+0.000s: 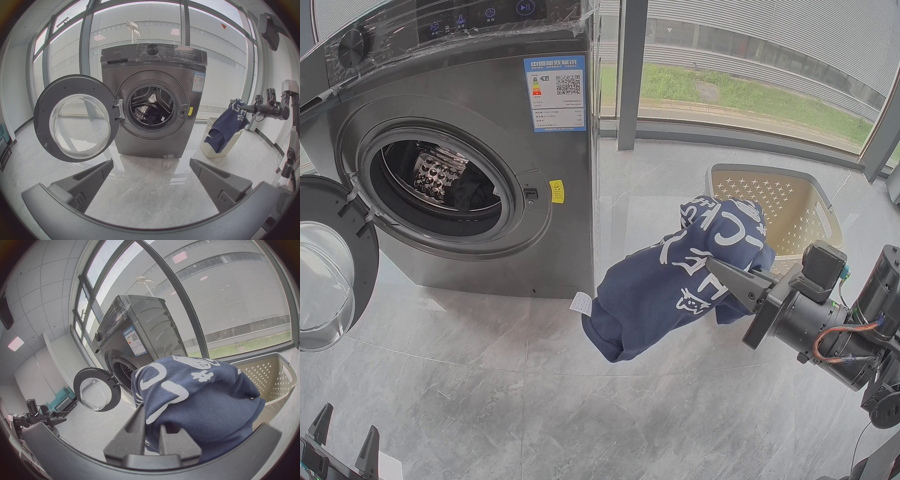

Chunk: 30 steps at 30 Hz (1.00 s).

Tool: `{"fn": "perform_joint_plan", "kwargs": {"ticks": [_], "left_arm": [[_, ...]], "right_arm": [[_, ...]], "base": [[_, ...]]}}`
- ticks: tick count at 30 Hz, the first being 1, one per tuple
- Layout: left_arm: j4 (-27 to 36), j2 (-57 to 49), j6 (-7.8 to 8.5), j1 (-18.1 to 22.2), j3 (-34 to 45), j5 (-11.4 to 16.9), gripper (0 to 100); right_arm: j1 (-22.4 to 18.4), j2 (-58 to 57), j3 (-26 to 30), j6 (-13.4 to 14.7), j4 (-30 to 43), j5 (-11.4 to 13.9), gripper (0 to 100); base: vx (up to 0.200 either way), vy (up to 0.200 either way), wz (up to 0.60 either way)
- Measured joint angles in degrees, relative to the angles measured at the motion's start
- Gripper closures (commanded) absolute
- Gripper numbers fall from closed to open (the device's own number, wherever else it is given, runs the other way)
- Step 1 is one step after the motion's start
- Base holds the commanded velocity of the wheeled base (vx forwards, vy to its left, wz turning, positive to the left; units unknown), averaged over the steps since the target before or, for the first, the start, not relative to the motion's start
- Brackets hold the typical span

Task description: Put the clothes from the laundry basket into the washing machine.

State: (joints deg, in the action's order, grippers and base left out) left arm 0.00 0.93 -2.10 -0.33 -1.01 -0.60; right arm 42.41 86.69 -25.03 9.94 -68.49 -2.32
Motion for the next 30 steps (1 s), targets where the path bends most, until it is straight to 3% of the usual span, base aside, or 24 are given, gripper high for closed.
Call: {"fn": "perform_joint_plan", "kwargs": {"ticks": [3,9,30], "left_arm": [[0.0,0.0,-0.01,0.0,0.0,0.0,0],[0.0,0.0,-0.04,0.0,0.0,0.0,0],[0.0,0.0,-0.01,0.0,0.0,0.0,0]], "right_arm": [[0.0,0.0,0.0,0.0,0.0,0.0,100],[0.0,0.1,0.0,0.0,0.0,0.0,100],[0.0,0.2,0.2,0.0,0.0,0.0,100]], "base": [[-0.200,0.000,0.00],[0.000,0.000,0.00],[0.000,0.200,0.00]]}}
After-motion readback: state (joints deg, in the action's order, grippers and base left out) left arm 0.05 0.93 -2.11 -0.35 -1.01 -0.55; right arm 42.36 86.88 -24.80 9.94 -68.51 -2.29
